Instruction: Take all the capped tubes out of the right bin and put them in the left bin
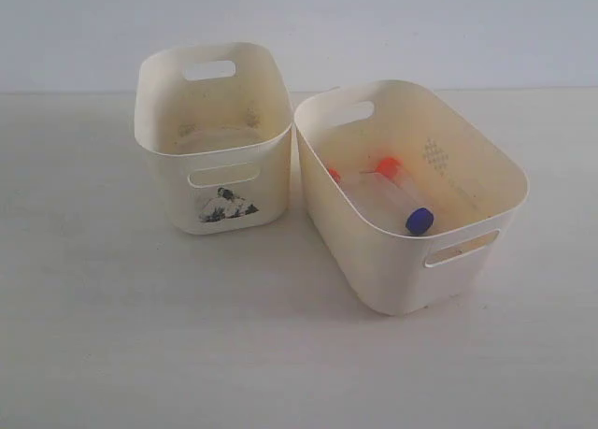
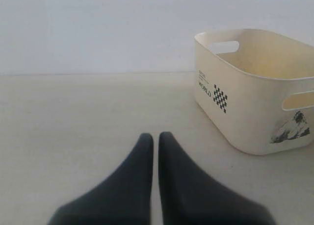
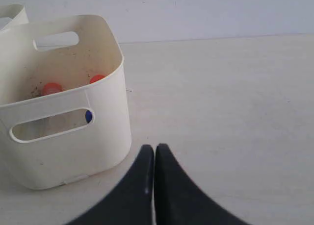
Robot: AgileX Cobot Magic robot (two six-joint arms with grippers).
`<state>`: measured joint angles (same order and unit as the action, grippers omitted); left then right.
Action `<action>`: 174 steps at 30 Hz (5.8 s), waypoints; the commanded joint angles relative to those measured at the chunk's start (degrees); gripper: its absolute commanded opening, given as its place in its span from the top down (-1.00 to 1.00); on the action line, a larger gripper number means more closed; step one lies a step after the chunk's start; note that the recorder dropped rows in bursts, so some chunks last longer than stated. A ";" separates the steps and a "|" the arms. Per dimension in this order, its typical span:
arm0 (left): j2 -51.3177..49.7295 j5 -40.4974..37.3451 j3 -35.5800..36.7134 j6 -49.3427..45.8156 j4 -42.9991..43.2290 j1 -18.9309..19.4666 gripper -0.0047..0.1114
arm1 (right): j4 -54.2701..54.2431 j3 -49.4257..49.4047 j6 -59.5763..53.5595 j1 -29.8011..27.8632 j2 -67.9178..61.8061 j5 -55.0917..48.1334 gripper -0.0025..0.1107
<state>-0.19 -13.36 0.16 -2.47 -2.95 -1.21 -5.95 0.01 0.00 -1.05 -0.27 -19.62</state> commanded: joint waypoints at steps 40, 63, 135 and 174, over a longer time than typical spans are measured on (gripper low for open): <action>0.19 0.03 -0.16 0.48 -0.01 0.06 0.84 | 1.73 67.37 -10.01 -0.07 -51.98 -27.63 0.96; 0.19 0.13 -0.16 0.48 -0.01 0.06 0.84 | -21.15 71.35 -24.78 5.03 -81.29 -4.31 0.96; 0.19 0.13 -0.16 0.48 -0.01 0.06 0.84 | 7.12 104.67 -1.79 19.99 -127.73 -50.34 0.05; 0.19 0.01 -0.16 0.48 -0.01 0.06 0.84 | -44.29 104.67 -46.08 23.68 -106.92 -30.83 0.84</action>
<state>-0.19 -13.36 0.16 -2.47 -2.95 -1.21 -45.44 104.59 -39.58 21.01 -106.36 -55.20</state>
